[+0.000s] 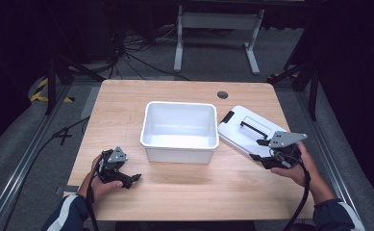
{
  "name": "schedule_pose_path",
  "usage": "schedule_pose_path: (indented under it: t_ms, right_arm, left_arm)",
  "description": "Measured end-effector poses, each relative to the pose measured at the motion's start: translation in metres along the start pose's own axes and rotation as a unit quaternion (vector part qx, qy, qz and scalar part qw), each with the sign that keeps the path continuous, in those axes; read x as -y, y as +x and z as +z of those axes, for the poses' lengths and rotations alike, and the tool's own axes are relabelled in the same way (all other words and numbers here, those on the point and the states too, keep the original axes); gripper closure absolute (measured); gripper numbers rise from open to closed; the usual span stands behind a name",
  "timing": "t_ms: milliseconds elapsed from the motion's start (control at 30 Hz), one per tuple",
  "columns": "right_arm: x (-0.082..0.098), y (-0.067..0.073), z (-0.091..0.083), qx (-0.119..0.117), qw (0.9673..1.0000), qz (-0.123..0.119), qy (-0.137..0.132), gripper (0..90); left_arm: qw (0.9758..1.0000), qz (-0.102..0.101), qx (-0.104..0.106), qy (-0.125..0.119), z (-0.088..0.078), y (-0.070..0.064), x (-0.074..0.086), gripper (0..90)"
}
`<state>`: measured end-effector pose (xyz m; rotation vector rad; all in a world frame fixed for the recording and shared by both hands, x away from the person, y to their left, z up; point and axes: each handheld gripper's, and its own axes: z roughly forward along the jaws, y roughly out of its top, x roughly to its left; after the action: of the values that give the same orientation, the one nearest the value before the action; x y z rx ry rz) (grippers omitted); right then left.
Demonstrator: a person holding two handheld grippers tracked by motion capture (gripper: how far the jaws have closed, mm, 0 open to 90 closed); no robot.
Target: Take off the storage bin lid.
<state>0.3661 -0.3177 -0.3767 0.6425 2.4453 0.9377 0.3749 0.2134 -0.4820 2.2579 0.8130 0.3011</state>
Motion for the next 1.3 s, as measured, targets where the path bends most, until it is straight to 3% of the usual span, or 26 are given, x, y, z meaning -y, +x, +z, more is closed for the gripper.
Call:
schedule_pose_path:
  t_ms: [200,400,667,800,833,900,933,1100,1300]
  right_arm:
    - [0.016,0.009,0.001,-0.009,1.0,-0.003,-0.001,39.9]
    - [0.037,0.013,0.01,-0.01,0.9996,-0.004,0.025,38.2]
    - [0.076,0.017,0.015,-0.03,0.9985,0.039,0.027,36.0]
    - [0.095,0.019,0.014,-0.027,0.9977,0.061,0.012,35.6]
    - [0.1,0.02,0.015,-0.018,0.9973,0.07,0.007,32.6]
    - [0.108,0.018,0.015,-0.023,0.9952,0.094,-0.012,31.2]
    - [0.11,0.016,0.015,-0.032,0.9937,0.107,-0.013,30.8]
    - [0.111,0.015,0.014,-0.034,0.9939,0.104,-0.013,28.6]
    - [0.112,0.017,0.013,-0.019,0.9928,0.118,-0.006,23.1]
  left_arm:
    - [1.0,0.001,0.0,-0.001,0.0,0.0,0.0,1.5]
    - [1.0,0.002,-0.001,-0.001,0.0,0.0,0.0,1.5]
    - [1.0,0.006,0.002,0.0,0.001,0.001,-0.001,0.7]
    - [1.0,0.006,0.001,-0.001,0.002,0.001,-0.001,0.7]
    - [1.0,0.006,0.0,0.0,0.001,0.001,-0.001,0.7]
    - [0.9999,0.01,0.0,0.005,0.001,0.001,-0.002,0.7]
    - [1.0,0.008,-0.003,0.0,0.001,0.001,-0.001,0.7]
    - [1.0,0.008,-0.001,0.003,0.001,0.001,-0.001,0.7]
    - [1.0,0.006,0.0,0.004,0.001,0.001,-0.002,0.3]
